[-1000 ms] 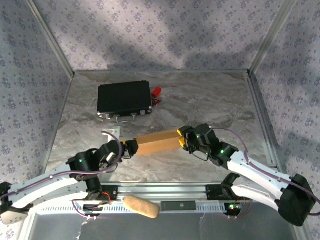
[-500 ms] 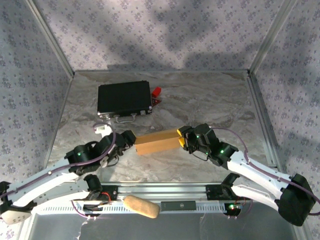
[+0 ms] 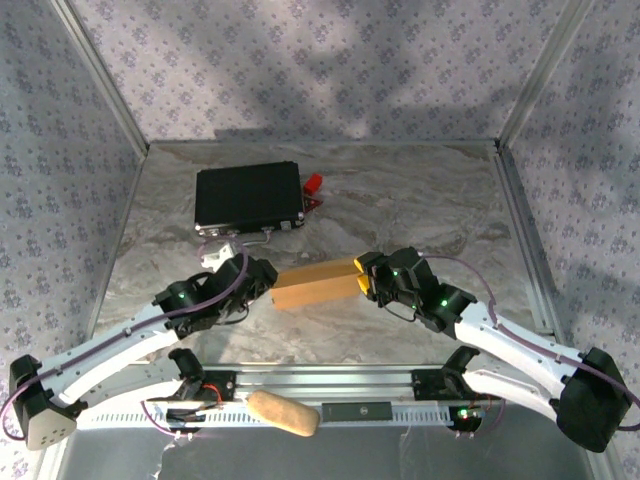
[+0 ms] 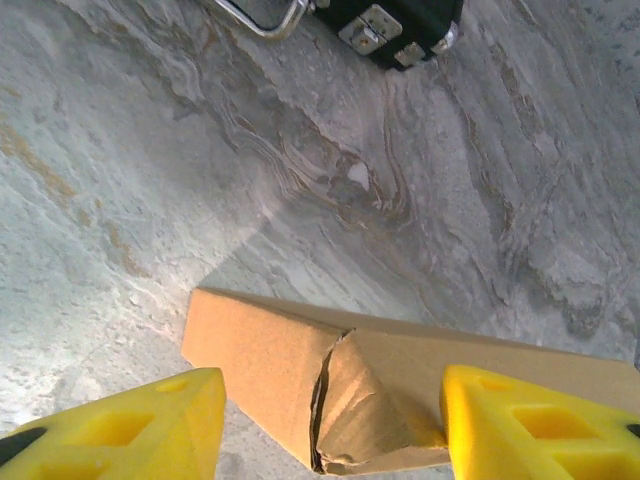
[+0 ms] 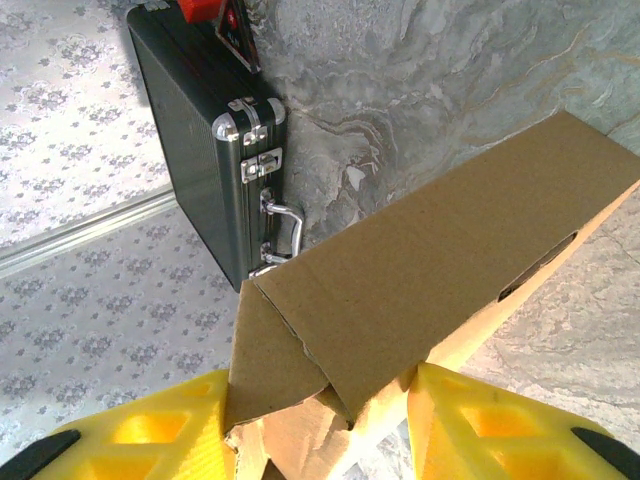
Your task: Fold the paper box
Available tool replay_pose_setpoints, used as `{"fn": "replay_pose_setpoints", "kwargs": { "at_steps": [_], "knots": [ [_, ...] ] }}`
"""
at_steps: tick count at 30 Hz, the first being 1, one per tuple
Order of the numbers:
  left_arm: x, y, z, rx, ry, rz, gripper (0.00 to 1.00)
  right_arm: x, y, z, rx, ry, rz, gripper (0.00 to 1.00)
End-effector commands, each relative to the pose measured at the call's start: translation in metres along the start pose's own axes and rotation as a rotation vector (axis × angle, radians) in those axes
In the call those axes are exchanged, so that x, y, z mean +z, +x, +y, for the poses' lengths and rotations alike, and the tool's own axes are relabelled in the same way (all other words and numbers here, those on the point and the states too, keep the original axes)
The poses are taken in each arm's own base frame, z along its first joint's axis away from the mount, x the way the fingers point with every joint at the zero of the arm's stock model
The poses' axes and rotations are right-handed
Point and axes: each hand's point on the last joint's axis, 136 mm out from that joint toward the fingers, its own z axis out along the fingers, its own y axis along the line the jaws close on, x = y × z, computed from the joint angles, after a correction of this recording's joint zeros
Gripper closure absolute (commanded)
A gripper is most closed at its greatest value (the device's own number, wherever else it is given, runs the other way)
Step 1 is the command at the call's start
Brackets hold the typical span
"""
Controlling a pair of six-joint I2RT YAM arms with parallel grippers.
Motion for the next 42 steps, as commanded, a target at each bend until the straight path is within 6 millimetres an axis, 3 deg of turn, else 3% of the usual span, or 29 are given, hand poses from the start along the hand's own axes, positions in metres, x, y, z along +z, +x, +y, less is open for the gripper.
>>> {"fn": "replay_pose_setpoints", "kwargs": {
  "at_steps": [1, 9, 16, 18, 19, 26, 30, 34, 42],
  "knots": [
    [0.006, 0.01, -0.005, -0.028, 0.035, 0.048, 0.45, 0.0, -0.014, -0.028, -0.016, 0.111, -0.062, 0.55],
    [0.013, 0.016, 0.012, -0.042, 0.01, 0.055, 0.56, 0.002, -0.014, -0.032, -0.016, 0.124, -0.062, 0.55],
    [0.019, 0.021, 0.026, -0.057, -0.009, 0.056, 0.57, 0.002, -0.015, -0.033, -0.017, 0.128, -0.066, 0.56],
    [0.018, 0.019, 0.029, -0.057, -0.014, 0.045, 0.58, 0.003, -0.015, -0.034, -0.017, 0.133, -0.067, 0.56],
    [0.018, 0.019, 0.03, -0.055, -0.015, 0.041, 0.65, 0.003, -0.016, -0.033, -0.016, 0.131, -0.067, 0.56],
    [0.022, 0.023, 0.036, -0.073, -0.009, 0.053, 0.67, 0.003, -0.016, -0.033, -0.02, 0.132, -0.068, 0.56],
    [0.007, 0.009, 0.029, -0.062, 0.029, 0.005, 0.72, 0.001, -0.016, -0.035, -0.019, 0.135, -0.068, 0.56],
    [-0.007, 0.0, 0.018, -0.033, 0.058, -0.012, 0.72, -0.001, -0.018, -0.035, -0.019, 0.134, -0.077, 0.57],
    [0.003, 0.011, 0.012, -0.019, 0.049, 0.039, 0.68, 0.0, -0.017, -0.035, -0.018, 0.135, -0.075, 0.57]
  ]
}}
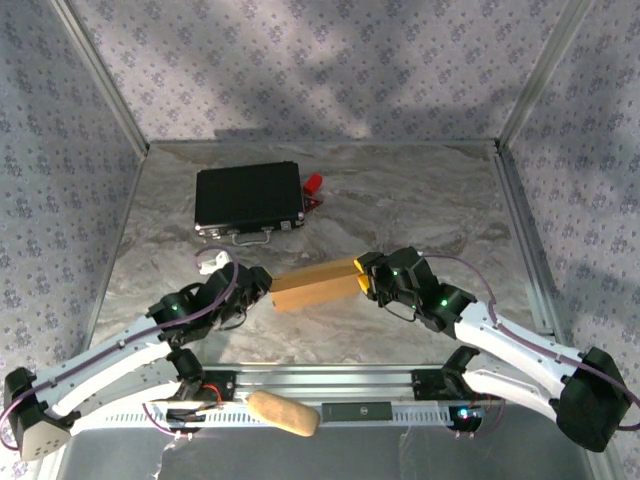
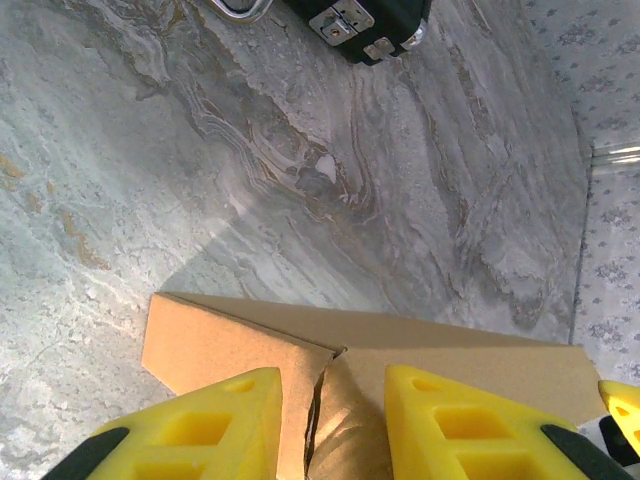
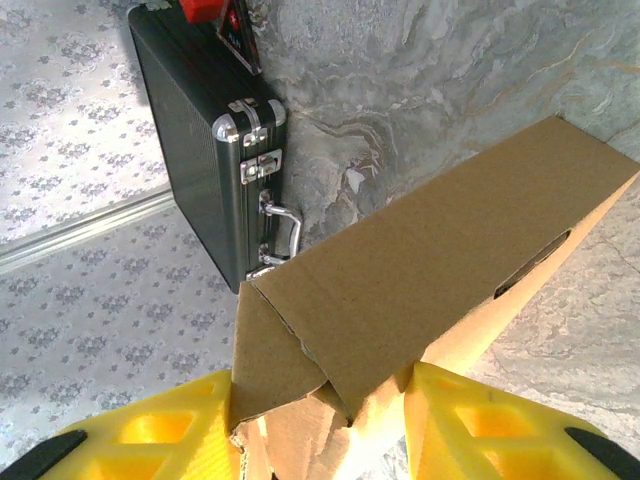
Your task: Fold the paper box
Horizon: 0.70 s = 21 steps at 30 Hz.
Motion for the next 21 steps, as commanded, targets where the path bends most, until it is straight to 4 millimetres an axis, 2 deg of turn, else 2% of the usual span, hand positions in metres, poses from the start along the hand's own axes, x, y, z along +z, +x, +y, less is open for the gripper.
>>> {"fn": "replay_pose_setpoints", "kwargs": {
  "at_steps": [1, 9, 12, 17, 21],
  "knots": [
    [0.001, 0.004, 0.007, 0.03, -0.045, 0.026, 0.68, 0.0, -0.016, -0.036, -0.004, 0.136, -0.071, 0.57],
    [-0.015, -0.011, -0.013, 0.01, -0.019, -0.018, 0.68, 0.0, -0.015, -0.034, -0.006, 0.131, -0.068, 0.57],
    [-0.015, -0.008, -0.02, 0.0, 0.006, 0.003, 0.67, 0.0, -0.016, -0.035, -0.005, 0.135, -0.069, 0.57],
    [-0.006, 0.006, -0.02, -0.009, -0.024, 0.069, 0.71, 0.0, -0.016, -0.034, -0.005, 0.13, -0.069, 0.57],
    [-0.005, 0.002, -0.023, 0.001, -0.018, 0.046, 0.76, 0.0, -0.015, -0.035, -0.004, 0.133, -0.067, 0.57]
  ]
}}
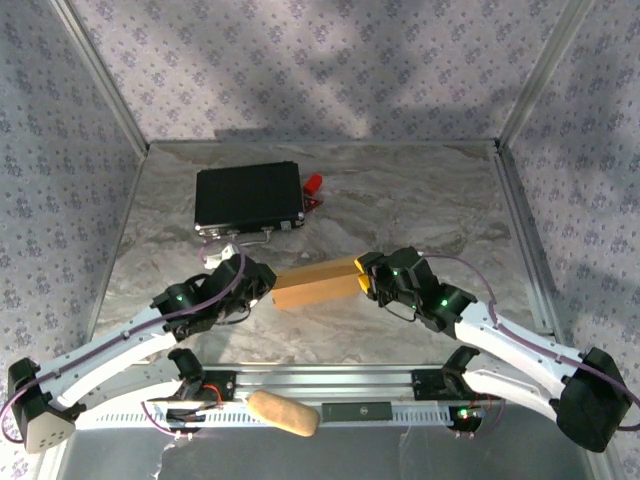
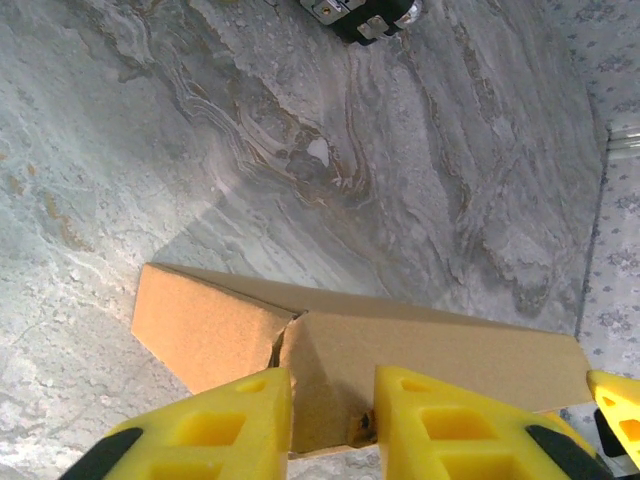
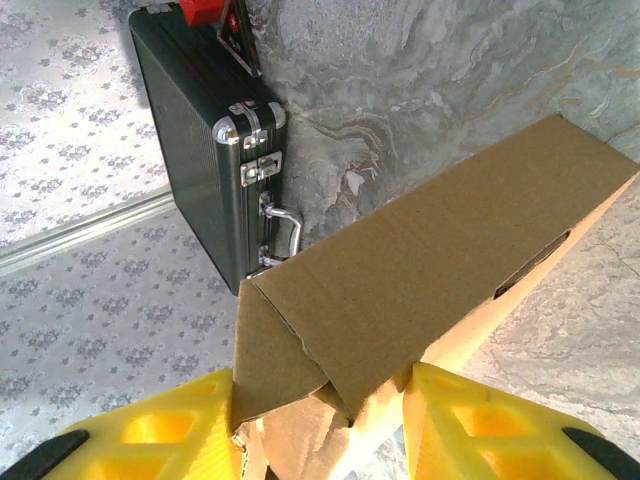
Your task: Fold the paper box
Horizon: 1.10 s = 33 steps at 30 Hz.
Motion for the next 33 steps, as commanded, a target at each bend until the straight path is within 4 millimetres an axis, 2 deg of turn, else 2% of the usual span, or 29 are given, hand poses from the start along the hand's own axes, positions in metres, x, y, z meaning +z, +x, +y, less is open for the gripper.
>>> {"fn": "replay_pose_setpoints", "kwargs": {
  "at_steps": [1, 3, 14, 18, 22, 28, 31, 33],
  "knots": [
    [-0.004, -0.002, -0.008, 0.0, 0.01, 0.004, 0.78, 0.0, -0.015, -0.036, -0.005, 0.134, -0.062, 0.57],
    [-0.003, -0.002, -0.007, 0.002, 0.004, 0.002, 0.81, 0.0, -0.015, -0.036, -0.005, 0.133, -0.064, 0.57],
    [0.003, 0.005, 0.007, 0.001, -0.031, 0.023, 0.82, 0.001, -0.014, -0.034, -0.007, 0.131, -0.061, 0.57],
    [0.004, 0.006, 0.018, 0.006, -0.055, 0.022, 0.82, 0.002, -0.014, -0.034, -0.007, 0.133, -0.06, 0.57],
    [0.008, 0.01, 0.031, 0.008, -0.078, 0.027, 0.9, 0.003, -0.015, -0.037, -0.006, 0.145, -0.062, 0.58],
    [0.008, 0.01, 0.049, 0.021, -0.135, 0.02, 0.93, 0.004, -0.014, -0.037, -0.009, 0.153, -0.063, 0.6],
    [0.004, 0.007, 0.05, 0.026, -0.135, 0.012, 0.93, 0.004, -0.014, -0.038, -0.009, 0.159, -0.06, 0.6],
    [0.0, 0.003, 0.048, 0.031, -0.132, -0.003, 0.85, 0.004, -0.014, -0.038, -0.011, 0.16, -0.059, 0.59]
  ]
}}
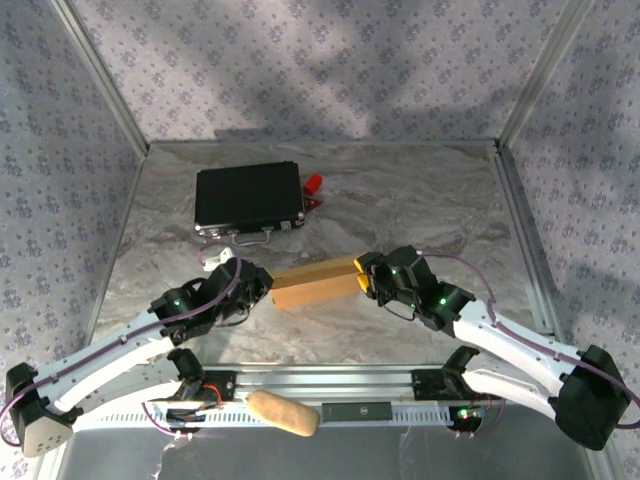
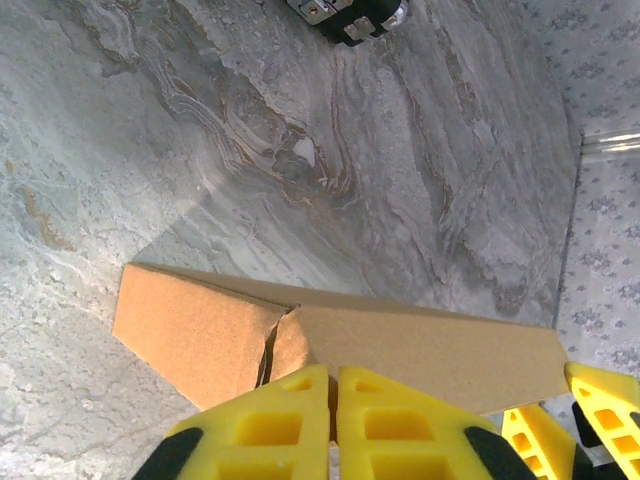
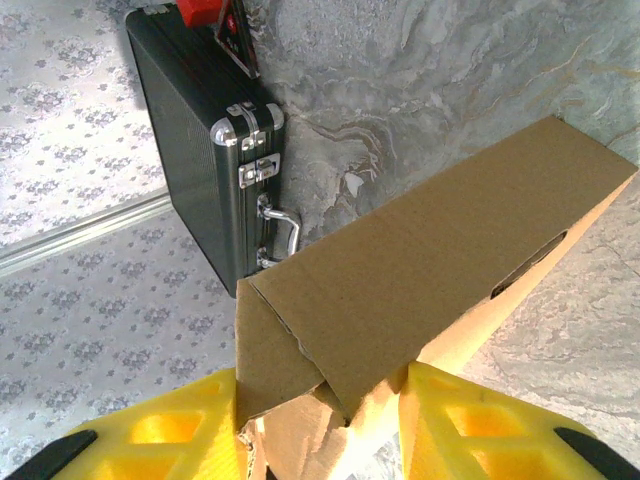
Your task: Fold the paper box
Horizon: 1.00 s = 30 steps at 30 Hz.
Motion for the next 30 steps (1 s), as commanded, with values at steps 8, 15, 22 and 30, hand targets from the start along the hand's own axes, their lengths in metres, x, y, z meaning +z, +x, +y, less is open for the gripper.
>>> {"fn": "replay_pose_setpoints", "kwargs": {
  "at_steps": [8, 15, 22, 30],
  "knots": [
    [-0.018, -0.006, 0.007, 0.245, -0.11, 0.016, 0.68, -0.002, -0.016, -0.037, -0.011, 0.152, -0.071, 0.59],
    [-0.01, 0.0, 0.003, 0.407, -0.142, 0.015, 0.67, -0.001, -0.016, -0.038, -0.013, 0.159, -0.072, 0.6],
    [-0.015, -0.004, -0.003, 0.171, -0.039, -0.063, 0.54, 0.001, -0.016, -0.04, -0.018, 0.162, -0.071, 0.63],
    [-0.021, 0.01, -0.012, -0.123, 0.046, -0.066, 0.47, 0.003, -0.017, -0.047, -0.017, 0.174, -0.074, 0.66]
  ]
}}
